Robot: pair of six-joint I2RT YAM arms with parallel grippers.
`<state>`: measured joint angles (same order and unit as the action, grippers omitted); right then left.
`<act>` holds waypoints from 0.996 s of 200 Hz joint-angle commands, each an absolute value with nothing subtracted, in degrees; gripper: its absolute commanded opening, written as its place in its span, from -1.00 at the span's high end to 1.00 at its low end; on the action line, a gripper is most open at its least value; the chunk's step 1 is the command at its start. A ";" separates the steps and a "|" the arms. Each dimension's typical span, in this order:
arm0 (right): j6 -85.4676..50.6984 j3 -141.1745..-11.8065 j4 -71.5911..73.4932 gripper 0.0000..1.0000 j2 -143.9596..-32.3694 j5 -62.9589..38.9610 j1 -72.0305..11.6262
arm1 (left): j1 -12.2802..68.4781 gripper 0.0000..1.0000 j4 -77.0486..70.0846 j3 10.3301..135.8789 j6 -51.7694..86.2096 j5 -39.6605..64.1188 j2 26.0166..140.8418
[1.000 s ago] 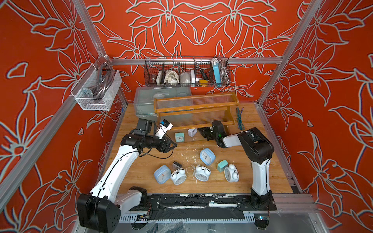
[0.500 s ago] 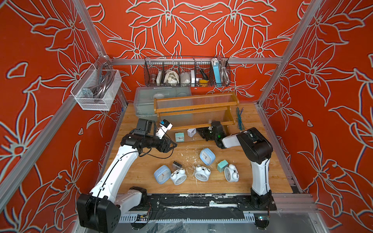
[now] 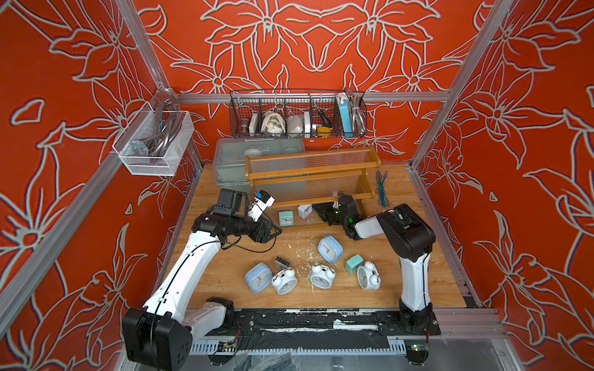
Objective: Place the alarm clocks on the shelf by style
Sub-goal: Adjust the alarm on the shelf.
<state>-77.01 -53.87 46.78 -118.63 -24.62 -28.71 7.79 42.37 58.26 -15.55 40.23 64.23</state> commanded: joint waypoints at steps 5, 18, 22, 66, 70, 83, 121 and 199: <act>-73.46 -51.11 39.72 0.59 -118.70 -25.56 -29.36 | 7.12 -0.35 42.80 57.48 -15.46 41.40 63.11; -72.69 -50.98 38.84 0.58 -118.21 -25.75 -29.41 | 7.12 -0.35 42.72 57.50 -15.47 41.40 63.11; -72.34 -50.98 38.55 0.58 -118.14 -25.76 -29.34 | 7.12 -0.35 42.71 57.48 -15.47 41.40 63.11; -69.05 -50.81 34.55 0.56 -115.87 -26.28 -29.38 | 7.03 -0.35 42.71 57.51 -15.46 41.40 63.13; -68.79 -50.74 34.27 0.55 -115.69 -26.17 -29.41 | 7.04 -0.35 42.71 57.48 -15.47 41.40 63.22; -68.16 -50.46 33.63 0.55 -114.98 -25.89 -29.43 | 7.03 -0.36 42.63 57.40 -15.38 41.48 63.21; -67.24 -50.23 32.66 0.54 -113.93 -26.21 -29.46 | 7.01 -0.36 42.63 57.40 -15.38 41.48 63.10; -73.65 -51.55 33.26 0.55 -115.53 -22.10 -29.79 | 6.99 -0.36 42.71 57.49 -15.37 41.59 62.93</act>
<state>-70.15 -51.68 36.42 -113.51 -24.91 -28.97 7.44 42.37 58.00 -15.38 40.25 64.07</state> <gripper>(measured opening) 0.230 0.678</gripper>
